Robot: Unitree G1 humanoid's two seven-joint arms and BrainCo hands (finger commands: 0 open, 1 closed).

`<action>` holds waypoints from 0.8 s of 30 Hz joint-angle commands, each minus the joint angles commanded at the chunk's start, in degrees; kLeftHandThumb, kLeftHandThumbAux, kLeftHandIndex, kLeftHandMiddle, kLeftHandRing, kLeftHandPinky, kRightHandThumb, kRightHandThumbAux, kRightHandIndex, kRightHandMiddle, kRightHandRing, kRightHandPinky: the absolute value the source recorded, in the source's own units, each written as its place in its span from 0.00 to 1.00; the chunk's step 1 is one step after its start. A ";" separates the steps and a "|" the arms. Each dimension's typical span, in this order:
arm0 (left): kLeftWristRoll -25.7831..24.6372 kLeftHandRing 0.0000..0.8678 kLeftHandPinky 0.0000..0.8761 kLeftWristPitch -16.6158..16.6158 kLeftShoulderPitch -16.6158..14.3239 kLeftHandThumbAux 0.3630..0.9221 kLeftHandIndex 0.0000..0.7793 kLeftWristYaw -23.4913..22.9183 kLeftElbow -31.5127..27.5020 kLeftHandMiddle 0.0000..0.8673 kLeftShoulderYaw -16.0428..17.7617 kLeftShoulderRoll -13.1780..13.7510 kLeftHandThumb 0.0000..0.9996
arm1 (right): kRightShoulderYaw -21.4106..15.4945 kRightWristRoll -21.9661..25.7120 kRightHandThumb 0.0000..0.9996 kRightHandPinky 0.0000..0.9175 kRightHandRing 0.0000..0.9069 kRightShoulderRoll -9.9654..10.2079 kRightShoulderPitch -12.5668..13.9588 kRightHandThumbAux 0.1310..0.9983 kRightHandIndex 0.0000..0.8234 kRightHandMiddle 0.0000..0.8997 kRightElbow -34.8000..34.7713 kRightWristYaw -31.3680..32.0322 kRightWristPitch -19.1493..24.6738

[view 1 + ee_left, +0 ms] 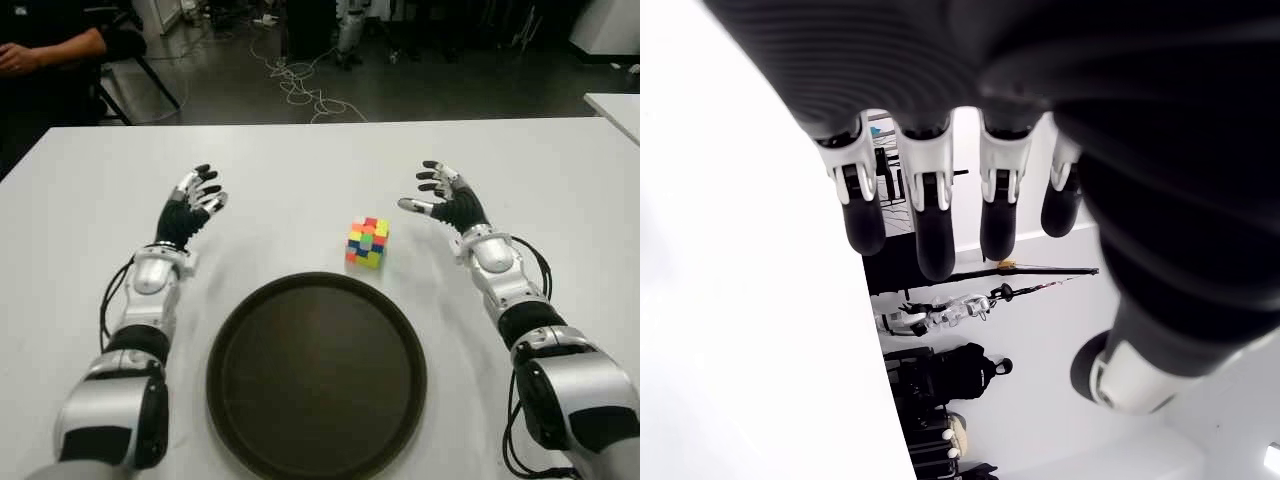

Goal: Pick up the Rubik's Cube and put it in the plate

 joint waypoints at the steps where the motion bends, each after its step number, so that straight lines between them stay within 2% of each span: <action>1: 0.06 0.17 0.18 0.03 0.02 0.62 0.10 0.06 -0.05 0.18 -0.03 0.01 0.22 | 0.05 -0.03 0.00 0.15 0.25 -0.01 0.01 0.68 0.19 0.26 -0.03 0.00 -0.03; 11: 0.27 0.16 0.15 0.45 0.44 0.61 0.09 0.39 -0.77 0.17 -0.16 0.04 0.20 | 0.72 -0.72 0.00 0.12 0.25 -0.25 0.25 0.68 0.19 0.26 -0.35 -0.32 -0.65; 24: 0.36 0.17 0.17 0.47 0.64 0.62 0.10 0.41 -1.29 0.18 -0.20 0.12 0.20 | 0.06 0.03 0.00 0.09 0.23 0.10 0.39 0.70 0.20 0.26 -0.18 0.01 -1.03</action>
